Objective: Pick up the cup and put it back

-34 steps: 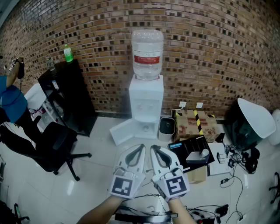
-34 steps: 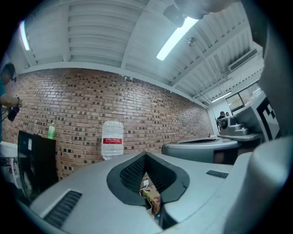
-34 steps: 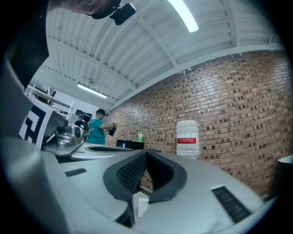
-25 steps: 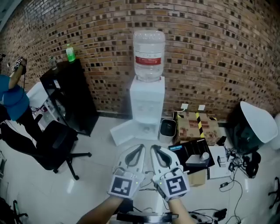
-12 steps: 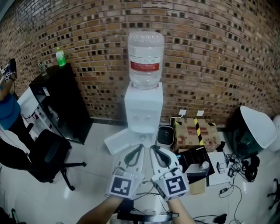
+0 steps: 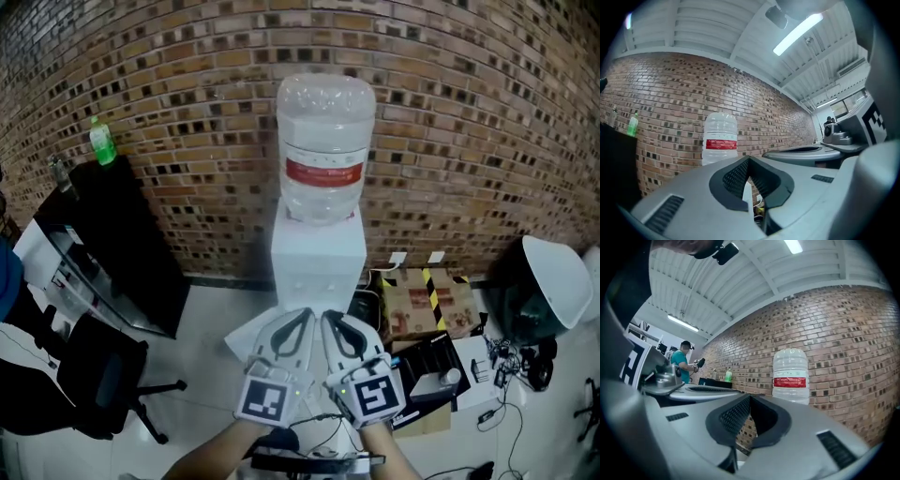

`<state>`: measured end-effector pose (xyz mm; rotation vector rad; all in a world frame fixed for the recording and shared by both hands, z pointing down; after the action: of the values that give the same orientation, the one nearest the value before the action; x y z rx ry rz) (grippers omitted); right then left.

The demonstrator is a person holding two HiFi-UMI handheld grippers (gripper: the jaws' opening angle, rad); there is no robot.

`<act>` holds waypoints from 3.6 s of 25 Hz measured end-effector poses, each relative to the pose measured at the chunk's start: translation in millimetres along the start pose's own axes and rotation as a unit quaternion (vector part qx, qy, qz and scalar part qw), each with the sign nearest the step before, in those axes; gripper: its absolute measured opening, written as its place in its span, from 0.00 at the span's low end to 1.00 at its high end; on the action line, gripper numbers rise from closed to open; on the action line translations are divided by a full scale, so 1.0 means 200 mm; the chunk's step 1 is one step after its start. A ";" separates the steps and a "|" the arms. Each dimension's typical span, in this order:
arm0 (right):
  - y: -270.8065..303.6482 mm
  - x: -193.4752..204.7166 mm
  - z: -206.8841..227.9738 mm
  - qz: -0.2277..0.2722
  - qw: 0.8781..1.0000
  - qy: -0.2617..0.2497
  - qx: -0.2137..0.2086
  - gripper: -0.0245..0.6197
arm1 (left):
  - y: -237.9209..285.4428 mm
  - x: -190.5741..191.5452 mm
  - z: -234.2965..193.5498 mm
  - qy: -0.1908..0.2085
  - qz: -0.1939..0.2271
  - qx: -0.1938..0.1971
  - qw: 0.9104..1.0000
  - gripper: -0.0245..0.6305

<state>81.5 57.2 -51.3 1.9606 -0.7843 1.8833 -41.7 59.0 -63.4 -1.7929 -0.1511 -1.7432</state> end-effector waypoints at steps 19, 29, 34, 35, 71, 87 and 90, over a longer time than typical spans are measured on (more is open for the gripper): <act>0.64 0.13 0.19 -0.016 1.000 -0.005 0.015 0.09 | 0.41 0.22 -0.50 -0.025 -0.003 0.004 1.000 0.04; 0.65 0.27 0.44 -0.010 1.000 0.012 0.017 0.09 | 0.57 0.37 -0.42 0.015 -0.015 -0.032 0.999 0.04; 0.66 0.44 0.56 -0.011 0.999 0.031 0.016 0.09 | 0.64 0.54 -0.36 -0.001 -0.025 -0.050 0.998 0.06; 0.66 0.47 0.58 -0.008 0.999 0.033 0.017 0.09 | 0.65 0.58 -0.35 -0.001 -0.021 -0.052 0.998 0.06; 0.45 3.22 0.31 -0.023 0.997 -0.012 0.068 0.09 | -0.19 3.17 -0.36 0.011 -0.029 -0.046 0.998 0.06; 0.52 3.92 0.37 -0.031 0.996 -0.009 0.084 0.37 | -0.35 3.72 -0.39 -0.010 -0.022 -0.076 0.997 0.05; 0.59 4.05 0.40 -0.048 0.995 -0.014 0.084 0.39 | -0.34 3.76 -0.39 -0.017 -0.021 -0.074 0.997 0.04</act>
<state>67.0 -220.6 723.4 2.0880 -0.5439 1.9255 -52.3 -177.2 657.8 -1.9391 -0.0748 -1.7949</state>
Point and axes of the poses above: the fingertips, and each gripper's own axes: y forward along the fingers, z to its right, x out of its underside, the point moved 9 cm from there along -y, backward along the fingers, and after that the axes turned 6 degrees about z, right-handed, at the moved point
